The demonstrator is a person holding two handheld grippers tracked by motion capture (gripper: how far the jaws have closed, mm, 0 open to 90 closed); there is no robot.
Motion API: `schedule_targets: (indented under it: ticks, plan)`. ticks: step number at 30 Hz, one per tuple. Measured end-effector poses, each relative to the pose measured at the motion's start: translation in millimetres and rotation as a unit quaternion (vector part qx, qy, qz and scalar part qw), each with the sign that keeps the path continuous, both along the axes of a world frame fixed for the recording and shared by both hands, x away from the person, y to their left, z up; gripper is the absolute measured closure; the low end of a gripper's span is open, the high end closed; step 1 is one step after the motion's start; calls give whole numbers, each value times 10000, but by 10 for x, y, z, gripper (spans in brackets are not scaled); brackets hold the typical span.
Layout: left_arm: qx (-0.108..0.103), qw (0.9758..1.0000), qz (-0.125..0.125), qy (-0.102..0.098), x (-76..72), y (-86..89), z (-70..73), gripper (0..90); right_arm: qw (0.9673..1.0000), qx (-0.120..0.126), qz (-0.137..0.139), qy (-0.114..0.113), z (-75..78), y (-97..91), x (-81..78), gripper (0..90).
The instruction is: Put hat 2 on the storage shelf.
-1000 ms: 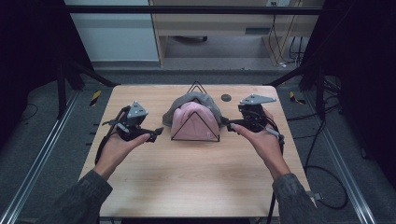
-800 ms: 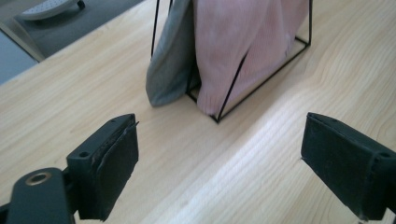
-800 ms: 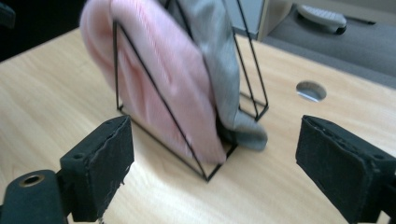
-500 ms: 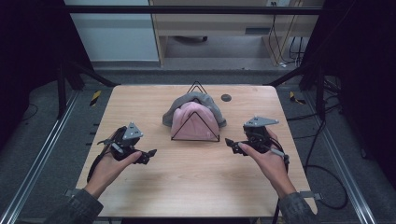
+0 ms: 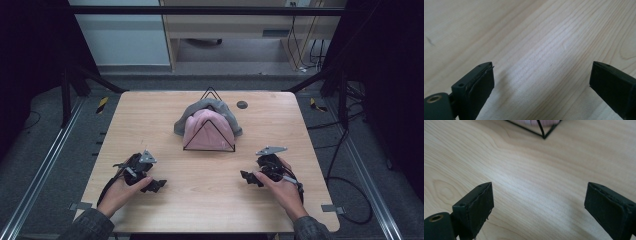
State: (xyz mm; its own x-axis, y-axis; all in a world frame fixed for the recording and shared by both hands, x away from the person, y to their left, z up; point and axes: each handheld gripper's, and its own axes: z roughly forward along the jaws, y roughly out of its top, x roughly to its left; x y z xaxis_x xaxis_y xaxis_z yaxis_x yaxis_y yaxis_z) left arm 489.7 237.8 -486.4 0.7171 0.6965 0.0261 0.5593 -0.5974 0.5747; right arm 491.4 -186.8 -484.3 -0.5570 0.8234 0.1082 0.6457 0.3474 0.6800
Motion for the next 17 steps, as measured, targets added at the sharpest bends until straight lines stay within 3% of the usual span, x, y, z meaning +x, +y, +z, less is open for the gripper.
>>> schedule_targets:
  ticks: [2,6,11,17]
  plan:
    - [97,9999,-42,117,1,-5,-57,50,9999,-91,-40,37,-54,1,4,91]
    - [-38,10000,71,14,-7,1,-85,24,9994,-298,-125,95,-135,-17,0,94]
    - [-141,9998,75,-72,-29,7,-115,0,9984,-536,-153,-126,-180,-22,-26,62]
    - [-179,9998,12,-122,-32,52,-124,0,9974,-326,-339,-542,-273,-30,-91,31]
